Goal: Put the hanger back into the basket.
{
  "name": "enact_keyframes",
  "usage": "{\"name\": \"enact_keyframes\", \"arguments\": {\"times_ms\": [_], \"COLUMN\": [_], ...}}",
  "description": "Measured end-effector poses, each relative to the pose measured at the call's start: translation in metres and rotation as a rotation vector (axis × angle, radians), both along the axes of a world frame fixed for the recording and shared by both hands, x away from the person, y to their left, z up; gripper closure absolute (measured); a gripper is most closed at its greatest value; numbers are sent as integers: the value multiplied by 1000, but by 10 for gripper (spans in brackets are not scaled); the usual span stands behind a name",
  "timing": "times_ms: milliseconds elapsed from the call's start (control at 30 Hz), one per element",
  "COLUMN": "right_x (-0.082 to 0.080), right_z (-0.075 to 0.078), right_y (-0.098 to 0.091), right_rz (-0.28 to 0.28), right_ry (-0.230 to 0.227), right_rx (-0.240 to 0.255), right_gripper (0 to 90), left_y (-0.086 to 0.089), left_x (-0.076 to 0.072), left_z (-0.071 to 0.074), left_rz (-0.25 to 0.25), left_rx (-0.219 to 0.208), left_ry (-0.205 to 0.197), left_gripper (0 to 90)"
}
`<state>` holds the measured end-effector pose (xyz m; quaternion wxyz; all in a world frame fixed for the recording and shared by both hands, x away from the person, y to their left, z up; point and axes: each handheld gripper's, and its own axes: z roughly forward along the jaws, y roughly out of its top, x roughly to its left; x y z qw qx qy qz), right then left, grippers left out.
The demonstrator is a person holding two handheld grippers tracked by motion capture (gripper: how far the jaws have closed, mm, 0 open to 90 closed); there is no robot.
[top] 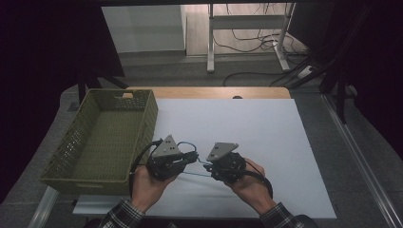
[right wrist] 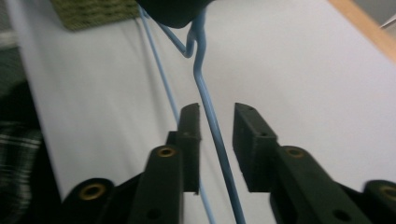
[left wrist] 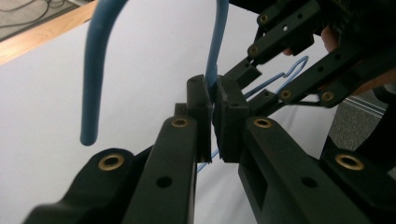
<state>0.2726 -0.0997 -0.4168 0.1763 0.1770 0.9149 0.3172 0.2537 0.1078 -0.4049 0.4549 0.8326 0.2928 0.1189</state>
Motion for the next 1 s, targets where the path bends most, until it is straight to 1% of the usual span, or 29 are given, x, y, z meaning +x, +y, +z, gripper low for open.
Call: {"name": "enact_keyframes", "arguments": {"times_ms": [33,67,100,133,167,200,233,267,300,333,367,400,433,467,500,567,600,633,667,733,767,800,867,933,1000], "right_x": [-1,-2,-4,-5,-6,-6,-6,-5,-4,-3,-1,-1,0,1,1,1,2,2,2,3,3,3,3,3,3], "right_z": [-1,-3,-4,-5,-5,-5,-5,-4,-3,-1,0,0,3,7,9,12,13,14,14,17,18,19,19,20,21], "right_y": [1,3,3,4,4,3,2,1,-1,-3,-5,-5,-8,-11,-12,-13,-13,-13,-13,-13,-13,-14,-14,-14,-14], "right_rz": [7,13,27,40,56,50,61,68,70,73,80,80,85,98,108,124,130,139,139,159,165,170,179,183,189], "right_ry": [-19,-37,-53,-45,-37,-39,-43,-35,-12,1,17,17,42,56,65,86,88,90,90,104,106,104,104,102,95], "right_rx": [-13,-26,-38,-43,-38,-29,-33,-26,-10,5,24,24,42,62,70,79,77,78,78,86,84,78,74,70,62], "right_gripper": [796,796,832,858,862,864,865,866,866,866,866,866,866,866,866,866,866,865,865,866,866,865,866,865,865], "left_y": [-1,-1,-1,-1,-1,2,5,7,10,13,16,16,19,23,23,26,26,26,26,24,24,21,19,16,14], "left_x": [1,1,2,3,3,5,5,6,7,8,10,10,12,14,14,17,20,23,23,28,30,34,37,37,38], "left_z": [0,0,0,0,0,0,1,2,3,4,4,4,4,4,4,3,3,3,3,3,3,3,3,2,2], "left_rz": [-1,-1,-7,-12,-12,-38,-47,-52,-57,-69,-88,-88,-92,-115,-115,-130,-178,-200,-200,-243,-252,-281,-310,-320,-321], "left_rx": [-2,-2,7,11,11,3,1,6,17,23,33,33,49,88,88,123,133,153,153,177,186,191,199,217,232], "left_ry": [8,8,8,3,3,9,6,13,17,21,44,44,54,63,63,63,72,77,77,97,104,127,149,155,161], "left_gripper": [860,860,859,855,845,829,766,702,650,617,583,555,555,531,518,514,514,516,527,537,558,574,622,644,695]}}
